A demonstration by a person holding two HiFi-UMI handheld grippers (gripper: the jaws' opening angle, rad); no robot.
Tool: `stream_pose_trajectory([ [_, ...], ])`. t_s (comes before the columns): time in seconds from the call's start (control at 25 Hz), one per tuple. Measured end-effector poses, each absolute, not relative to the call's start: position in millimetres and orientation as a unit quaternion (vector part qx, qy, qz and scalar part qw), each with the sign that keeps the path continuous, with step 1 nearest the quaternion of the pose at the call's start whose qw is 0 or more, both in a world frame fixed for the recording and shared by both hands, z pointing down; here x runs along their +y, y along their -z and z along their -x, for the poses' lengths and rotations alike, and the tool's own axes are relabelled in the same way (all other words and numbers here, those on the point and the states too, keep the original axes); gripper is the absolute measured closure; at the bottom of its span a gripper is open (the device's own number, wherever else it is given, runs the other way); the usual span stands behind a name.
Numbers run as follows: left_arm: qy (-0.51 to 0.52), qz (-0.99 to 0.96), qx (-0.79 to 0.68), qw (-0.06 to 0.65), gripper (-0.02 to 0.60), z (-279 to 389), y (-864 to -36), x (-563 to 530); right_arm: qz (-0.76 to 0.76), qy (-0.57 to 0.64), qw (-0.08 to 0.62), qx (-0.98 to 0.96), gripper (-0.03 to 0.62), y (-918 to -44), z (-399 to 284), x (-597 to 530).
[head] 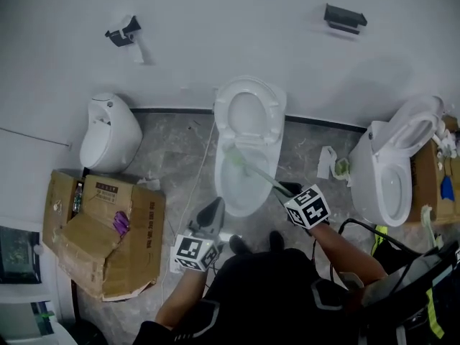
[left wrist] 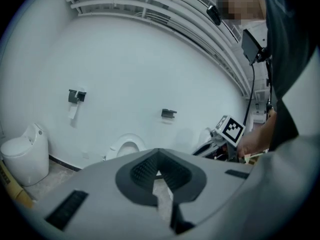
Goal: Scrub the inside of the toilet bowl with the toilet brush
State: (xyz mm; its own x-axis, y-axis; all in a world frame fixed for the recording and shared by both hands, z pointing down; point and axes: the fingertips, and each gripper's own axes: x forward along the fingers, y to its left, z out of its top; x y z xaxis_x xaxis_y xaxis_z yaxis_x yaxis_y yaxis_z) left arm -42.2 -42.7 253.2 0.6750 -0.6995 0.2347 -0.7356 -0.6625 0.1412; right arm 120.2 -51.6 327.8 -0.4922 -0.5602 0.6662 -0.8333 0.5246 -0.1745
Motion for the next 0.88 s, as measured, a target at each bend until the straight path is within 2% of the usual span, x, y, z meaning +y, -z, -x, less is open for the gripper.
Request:
stream_pose_trajectory([
  [0.88,-0.041,-0.912,-0.400,0.082,0.580,63,-203,-63,-0.433,-0.217,0.253,-0.837,0.512,-278,-106,-58],
])
